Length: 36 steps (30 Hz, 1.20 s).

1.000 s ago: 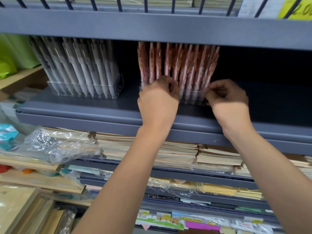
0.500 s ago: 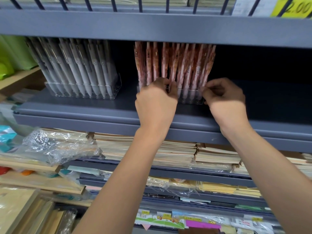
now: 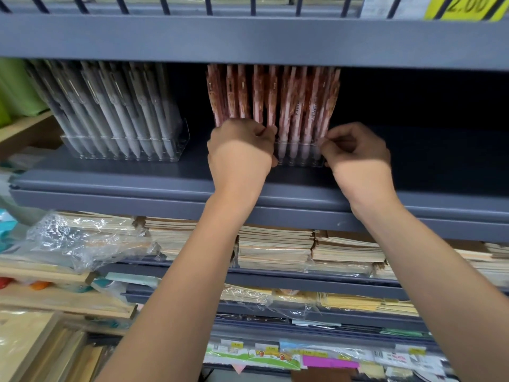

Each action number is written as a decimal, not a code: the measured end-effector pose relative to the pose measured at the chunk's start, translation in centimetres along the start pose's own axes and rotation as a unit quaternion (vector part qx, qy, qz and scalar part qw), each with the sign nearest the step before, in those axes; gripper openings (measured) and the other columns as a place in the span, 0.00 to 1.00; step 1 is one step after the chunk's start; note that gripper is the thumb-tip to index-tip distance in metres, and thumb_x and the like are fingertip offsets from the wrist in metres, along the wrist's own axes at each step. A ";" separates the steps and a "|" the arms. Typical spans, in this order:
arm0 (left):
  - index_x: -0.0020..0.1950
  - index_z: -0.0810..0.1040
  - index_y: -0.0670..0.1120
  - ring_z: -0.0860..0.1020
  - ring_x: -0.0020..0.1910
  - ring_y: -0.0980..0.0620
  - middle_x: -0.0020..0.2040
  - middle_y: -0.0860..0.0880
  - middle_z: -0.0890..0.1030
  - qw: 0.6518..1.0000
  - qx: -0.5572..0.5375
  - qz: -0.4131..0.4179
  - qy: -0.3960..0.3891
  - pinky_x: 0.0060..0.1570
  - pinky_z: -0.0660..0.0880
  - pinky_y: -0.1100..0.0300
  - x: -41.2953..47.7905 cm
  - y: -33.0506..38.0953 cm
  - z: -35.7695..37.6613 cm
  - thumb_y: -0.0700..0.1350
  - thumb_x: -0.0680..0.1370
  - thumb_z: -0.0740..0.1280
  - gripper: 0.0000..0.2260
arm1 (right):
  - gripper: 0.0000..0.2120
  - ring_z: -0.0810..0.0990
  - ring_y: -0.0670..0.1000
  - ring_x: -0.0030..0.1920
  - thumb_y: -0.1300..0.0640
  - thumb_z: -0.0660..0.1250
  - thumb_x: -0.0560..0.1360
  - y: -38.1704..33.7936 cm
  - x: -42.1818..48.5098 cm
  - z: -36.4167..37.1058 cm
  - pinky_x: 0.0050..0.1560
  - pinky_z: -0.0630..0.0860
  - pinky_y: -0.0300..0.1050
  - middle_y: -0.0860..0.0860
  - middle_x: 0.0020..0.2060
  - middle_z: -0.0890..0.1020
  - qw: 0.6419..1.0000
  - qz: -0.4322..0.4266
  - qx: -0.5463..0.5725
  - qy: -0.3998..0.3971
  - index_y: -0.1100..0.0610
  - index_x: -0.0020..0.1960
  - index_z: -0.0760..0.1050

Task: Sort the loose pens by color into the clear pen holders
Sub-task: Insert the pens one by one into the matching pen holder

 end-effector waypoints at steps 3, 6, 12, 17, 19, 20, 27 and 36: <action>0.30 0.80 0.52 0.74 0.24 0.68 0.18 0.60 0.74 1.000 0.012 -0.018 -0.014 0.32 0.67 0.79 0.3 0.0 0.0 0.54 0.79 0.69 0.17 | 0.04 0.80 0.45 0.38 0.57 0.71 0.73 0.0 0.1 0.0 0.44 0.77 0.42 0.43 0.35 0.81 1.000 0.002 0.001 0.002 0.49 0.43 0.77; 0.30 0.79 0.53 0.73 0.22 0.64 0.20 0.58 0.77 1.000 0.011 -0.019 -0.012 0.38 0.76 0.70 0.3 0.0 -0.1 0.54 0.78 0.70 0.17 | 0.06 0.80 0.45 0.38 0.58 0.71 0.73 0.0 0.1 0.0 0.44 0.78 0.42 0.43 0.35 0.81 1.000 0.002 0.005 -0.002 0.47 0.42 0.77; 0.34 0.84 0.47 0.78 0.27 0.50 0.23 0.50 0.79 0.998 0.025 0.046 0.028 0.39 0.81 0.54 -1.1 0.5 -0.9 0.55 0.77 0.69 0.16 | 0.09 0.80 0.45 0.38 0.58 0.70 0.73 0.0 0.1 0.0 0.43 0.77 0.42 0.43 0.35 0.81 1.000 0.005 0.017 -0.007 0.45 0.39 0.76; 0.43 0.86 0.49 0.84 0.37 0.45 0.32 0.48 0.84 0.992 0.025 0.114 0.047 0.44 0.79 0.54 -2.1 2.2 -0.4 0.58 0.76 0.66 0.15 | 0.08 0.81 0.47 0.40 0.60 0.69 0.72 -0.1 0.0 0.0 0.45 0.79 0.45 0.45 0.37 0.83 1.000 0.011 0.018 -0.011 0.47 0.41 0.77; 0.47 0.86 0.50 0.84 0.39 0.45 0.34 0.47 0.85 0.991 0.024 0.125 0.037 0.46 0.79 0.53 -2.3 2.7 0.6 0.56 0.77 0.67 0.12 | 0.07 0.82 0.48 0.40 0.60 0.69 0.71 -0.1 0.0 -0.1 0.45 0.79 0.47 0.46 0.38 0.83 1.000 0.016 0.023 -0.012 0.48 0.41 0.77; 0.48 0.86 0.50 0.84 0.40 0.44 0.35 0.46 0.85 0.991 0.030 0.126 0.033 0.46 0.79 0.53 -2.3 2.8 1.0 0.55 0.78 0.67 0.12 | 0.07 0.82 0.48 0.40 0.60 0.69 0.71 -0.1 0.0 -0.1 0.45 0.79 0.47 0.47 0.38 0.83 1.000 0.018 0.024 -0.011 0.48 0.42 0.78; 0.47 0.84 0.48 0.84 0.39 0.43 0.35 0.45 0.84 0.988 0.097 0.117 0.013 0.41 0.79 0.51 -2.2 1.8 2.5 0.51 0.80 0.63 0.12 | 0.07 0.82 0.48 0.41 0.60 0.68 0.71 -0.2 -0.2 -0.1 0.45 0.80 0.46 0.45 0.38 0.83 1.000 0.020 0.023 -0.006 0.47 0.42 0.78; 0.47 0.84 0.49 0.83 0.40 0.41 0.35 0.44 0.84 0.988 0.105 0.115 0.009 0.42 0.79 0.50 -2.2 1.7 3.2 0.56 0.79 0.64 0.14 | 0.08 0.82 0.48 0.41 0.61 0.68 0.72 -0.4 -0.2 -0.2 0.46 0.81 0.47 0.45 0.38 0.83 0.999 0.016 0.027 -0.006 0.48 0.42 0.78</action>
Point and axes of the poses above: each hand's wrist, its own x-axis towards the middle knuckle, its own z-axis out of the palm, y = z × x, the point moved 2 cm from there along x, towards the middle knuckle
